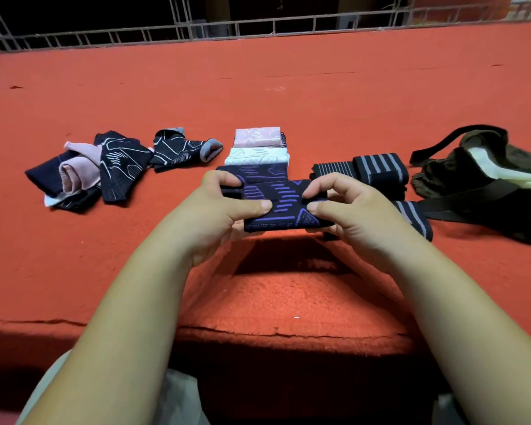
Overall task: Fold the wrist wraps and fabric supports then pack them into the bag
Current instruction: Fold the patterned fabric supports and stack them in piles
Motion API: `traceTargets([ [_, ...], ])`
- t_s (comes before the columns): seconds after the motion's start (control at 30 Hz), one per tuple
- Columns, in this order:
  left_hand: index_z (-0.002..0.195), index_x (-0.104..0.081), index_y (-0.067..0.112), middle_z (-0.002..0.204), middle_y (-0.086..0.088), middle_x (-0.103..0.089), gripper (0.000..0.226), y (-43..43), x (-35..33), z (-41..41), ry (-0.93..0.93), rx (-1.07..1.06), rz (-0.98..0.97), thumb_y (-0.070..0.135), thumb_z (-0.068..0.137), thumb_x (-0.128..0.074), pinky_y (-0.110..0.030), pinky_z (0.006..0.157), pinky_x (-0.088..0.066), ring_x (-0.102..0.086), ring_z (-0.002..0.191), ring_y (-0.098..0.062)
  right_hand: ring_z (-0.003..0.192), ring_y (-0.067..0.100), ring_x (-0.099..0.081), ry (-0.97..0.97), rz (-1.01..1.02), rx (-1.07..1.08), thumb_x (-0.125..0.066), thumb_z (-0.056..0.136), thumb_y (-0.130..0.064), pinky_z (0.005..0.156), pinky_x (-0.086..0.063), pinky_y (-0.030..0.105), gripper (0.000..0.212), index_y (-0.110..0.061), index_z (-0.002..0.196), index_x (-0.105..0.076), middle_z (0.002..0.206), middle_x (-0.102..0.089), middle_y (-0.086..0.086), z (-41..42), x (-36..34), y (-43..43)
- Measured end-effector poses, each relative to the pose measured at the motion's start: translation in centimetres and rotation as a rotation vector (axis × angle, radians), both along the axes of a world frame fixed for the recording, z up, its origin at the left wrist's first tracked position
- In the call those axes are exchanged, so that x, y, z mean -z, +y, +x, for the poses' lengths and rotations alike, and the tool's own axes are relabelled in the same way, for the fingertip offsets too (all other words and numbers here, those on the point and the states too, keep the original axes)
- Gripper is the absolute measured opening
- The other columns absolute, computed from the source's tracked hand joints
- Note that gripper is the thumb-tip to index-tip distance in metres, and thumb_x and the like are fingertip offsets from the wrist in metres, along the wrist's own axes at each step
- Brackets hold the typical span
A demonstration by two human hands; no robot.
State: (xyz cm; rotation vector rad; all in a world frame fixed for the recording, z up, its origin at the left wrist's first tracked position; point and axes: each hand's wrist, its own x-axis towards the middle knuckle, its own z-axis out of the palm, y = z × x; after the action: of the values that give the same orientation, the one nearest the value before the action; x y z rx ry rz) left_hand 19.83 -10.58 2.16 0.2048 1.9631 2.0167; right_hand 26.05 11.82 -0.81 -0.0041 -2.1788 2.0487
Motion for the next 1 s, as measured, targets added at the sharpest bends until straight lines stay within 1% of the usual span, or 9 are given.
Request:
traceTargets([
  [0.07,0.111,-0.046,0.017,0.121,-0.013,-0.072,0.045,-0.3,-0.1,-0.1,0.057,-0.011,-0.047,-0.001,0.089,-0.081,-0.037,0.063,-0.063,-0.079,0.085,-0.025,0.077,0.022,-0.051,0.026,0.169,0.072,-0.073,0.095,-0.019,0.075,-0.042,0.042,0.010,-0.027,0.099,-0.076,0.086,-0.060,0.011,-0.1,0.2,-0.3],
  [0.13,0.097,-0.047,0.018,0.107,-0.014,-0.075,0.035,-0.5,-0.3,-0.3,0.134,-0.001,-0.086,0.003,0.093,-0.079,-0.034,0.063,-0.062,-0.079,0.083,-0.024,0.075,0.025,-0.058,0.072,0.213,0.118,-0.073,0.095,-0.023,0.076,-0.046,0.042,0.011,-0.031,0.101,-0.078,0.087,-0.067,0.017,-0.2,0.1,-0.9],
  [0.3,0.101,-0.069,0.009,0.096,-0.010,-0.074,0.010,-1.2,-0.4,-1.2,0.259,-0.085,-0.092,0.002,0.096,-0.074,-0.040,0.074,-0.064,-0.077,0.085,-0.021,0.079,0.019,-0.070,0.122,0.249,0.162,-0.071,0.099,-0.027,0.069,-0.046,0.029,0.019,-0.041,0.112,-0.076,0.096,-0.077,0.008,-0.9,-0.5,-2.3],
  [0.43,0.113,-0.078,0.018,0.105,-0.005,-0.079,0.032,-1.7,-0.8,-2.2,0.293,-0.106,-0.006,0.001,0.088,-0.069,-0.040,0.087,-0.060,-0.076,0.097,-0.022,0.108,0.010,-0.070,0.148,0.378,0.163,-0.069,0.101,-0.028,0.095,-0.052,0.029,0.034,-0.037,0.134,-0.067,0.128,-0.069,-0.007,-2.3,-1.1,-3.2],
  [0.53,0.120,-0.078,0.016,0.115,-0.007,-0.080,0.035,-1.8,-1.0,-3.2,0.339,-0.134,0.020,-0.003,0.091,-0.070,-0.038,0.092,-0.062,-0.077,0.103,-0.023,0.120,0.005,-0.063,0.176,0.460,0.186,-0.067,0.103,-0.026,0.112,-0.045,0.026,0.039,-0.033,0.141,-0.065,0.136,-0.063,-0.009,-3.8,-2.2,-3.8],
  [0.67,0.117,-0.081,0.016,0.126,-0.009,-0.075,0.029,-1.9,-1.0,-5.1,0.422,-0.262,-0.032,0.002,0.093,-0.074,-0.030,0.090,-0.063,-0.076,0.112,-0.021,0.125,0.007,-0.058,0.171,0.583,0.205,-0.064,0.104,-0.026,0.103,-0.036,0.014,0.041,-0.026,0.145,-0.064,0.137,-0.061,-0.004,-6.1,-4.0,-4.6],
  [0.77,0.115,-0.082,0.017,0.119,-0.003,-0.077,0.027,-1.8,-0.9,-5.9,0.486,-0.347,-0.160,0.004,0.093,-0.073,-0.015,0.080,-0.058,-0.076,0.106,-0.016,0.127,0.013,-0.061,0.105,0.618,0.193,-0.062,0.103,-0.029,0.108,-0.043,0.024,0.041,-0.027,0.144,-0.066,0.139,-0.066,-0.002,-7.6,-4.7,-5.1],
  [0.87,0.111,-0.082,0.021,0.109,0.005,-0.078,0.025,-1.5,-0.3,-6.1,0.562,-0.388,-0.334,0.008,0.093,-0.071,-0.024,0.084,-0.059,-0.077,0.091,-0.013,0.122,0.016,-0.067,0.029,0.592,0.186,-0.058,0.101,-0.024,0.108,-0.050,0.033,0.040,-0.026,0.140,-0.070,0.133,-0.073,-0.002,-8.5,-4.8,-5.6],
  [1.0,0.109,-0.083,0.016,0.111,0.011,-0.072,0.023,-1.2,0.1,-5.7,0.677,-0.369,-0.482,0.009,0.093,-0.069,-0.026,0.094,-0.054,-0.073,0.099,-0.012,0.123,0.010,-0.063,0.006,0.599,0.227,-0.056,0.100,-0.020,0.098,-0.045,0.023,0.038,-0.025,0.133,-0.074,0.136,-0.072,-0.008,-8.4,-4.4,-6.0],
])
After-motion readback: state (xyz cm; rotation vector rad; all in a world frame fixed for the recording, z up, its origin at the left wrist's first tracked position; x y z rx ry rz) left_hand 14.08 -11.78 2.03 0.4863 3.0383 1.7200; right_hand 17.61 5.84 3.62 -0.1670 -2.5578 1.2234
